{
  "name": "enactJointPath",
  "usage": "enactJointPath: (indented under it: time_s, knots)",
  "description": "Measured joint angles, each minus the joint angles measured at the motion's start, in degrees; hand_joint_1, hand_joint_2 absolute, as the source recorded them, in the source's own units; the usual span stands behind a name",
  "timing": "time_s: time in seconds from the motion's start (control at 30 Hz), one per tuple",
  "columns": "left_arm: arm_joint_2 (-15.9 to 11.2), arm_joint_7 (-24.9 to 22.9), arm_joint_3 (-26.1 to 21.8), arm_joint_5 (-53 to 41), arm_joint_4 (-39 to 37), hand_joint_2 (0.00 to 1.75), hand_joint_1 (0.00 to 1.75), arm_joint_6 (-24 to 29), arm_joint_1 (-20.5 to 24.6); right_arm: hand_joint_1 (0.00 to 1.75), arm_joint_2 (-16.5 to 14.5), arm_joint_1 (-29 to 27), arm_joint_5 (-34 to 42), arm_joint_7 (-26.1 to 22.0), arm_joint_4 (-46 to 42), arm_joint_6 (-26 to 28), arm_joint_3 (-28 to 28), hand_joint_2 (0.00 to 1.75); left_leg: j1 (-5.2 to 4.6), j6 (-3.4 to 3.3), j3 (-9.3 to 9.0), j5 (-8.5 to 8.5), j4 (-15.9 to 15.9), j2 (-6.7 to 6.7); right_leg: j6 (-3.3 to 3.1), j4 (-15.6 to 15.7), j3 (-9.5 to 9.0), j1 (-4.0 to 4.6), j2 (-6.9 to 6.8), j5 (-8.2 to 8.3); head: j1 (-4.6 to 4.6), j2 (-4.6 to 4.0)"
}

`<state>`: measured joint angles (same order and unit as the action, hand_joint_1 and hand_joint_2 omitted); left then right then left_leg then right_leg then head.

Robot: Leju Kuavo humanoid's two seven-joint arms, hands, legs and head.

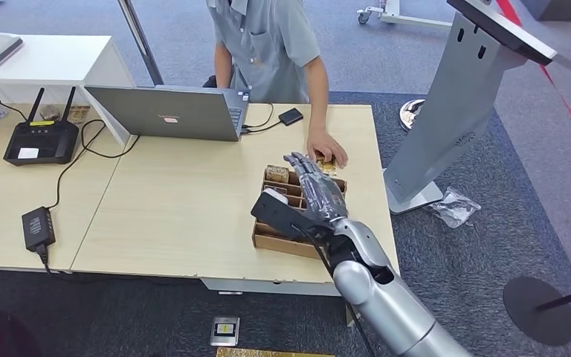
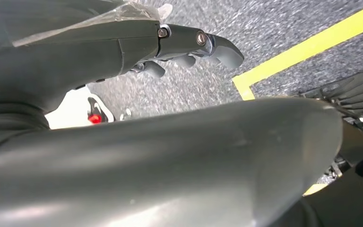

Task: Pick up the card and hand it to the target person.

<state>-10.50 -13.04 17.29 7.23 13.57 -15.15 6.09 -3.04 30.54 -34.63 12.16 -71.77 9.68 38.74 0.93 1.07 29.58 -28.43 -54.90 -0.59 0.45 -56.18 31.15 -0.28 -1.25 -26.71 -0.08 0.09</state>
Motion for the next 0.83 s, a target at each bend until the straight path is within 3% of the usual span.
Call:
enactJointPath:
  time_s: [0.27, 0.67, 0.83]
  knots:
    - [-0.17, -1.0, -1.75, 1.69, -0.04, 0.0, 0.0, 0.22, -0.81, 0.0, 1.63, -3.22, 9.82, -1.23, -4.66, -0.31, -0.15, 1.75, 0.0, 0.0, -0.01, 0.0, 0.0, 0.01, 0.0, 0.0, -0.01, 0.0, 0.0, 0.0, -0.01, 0.0]
    - [-0.17, -0.49, -3.24, 0.25, -0.04, 0.0, 0.0, 0.64, -0.99, 0.0, 5.73, -10.86, 12.38, 0.6, -9.52, 1.58, -0.92, 1.75, 0.0, 0.0, -0.01, -0.01, 0.0, 0.0, 0.0, 0.01, -0.01, 0.0, 0.0, 0.0, -0.01, 0.0]
    - [-0.22, 0.12, -3.29, -0.27, -0.04, 0.0, 0.0, 0.56, -1.03, 0.0, 6.72, -12.81, 16.94, -0.98, -11.45, 0.78, -1.92, 1.75, 0.0, 0.0, -0.01, 0.0, 0.0, 0.01, 0.0, 0.01, -0.01, 0.0, 0.0, 0.0, 0.0, 0.0]
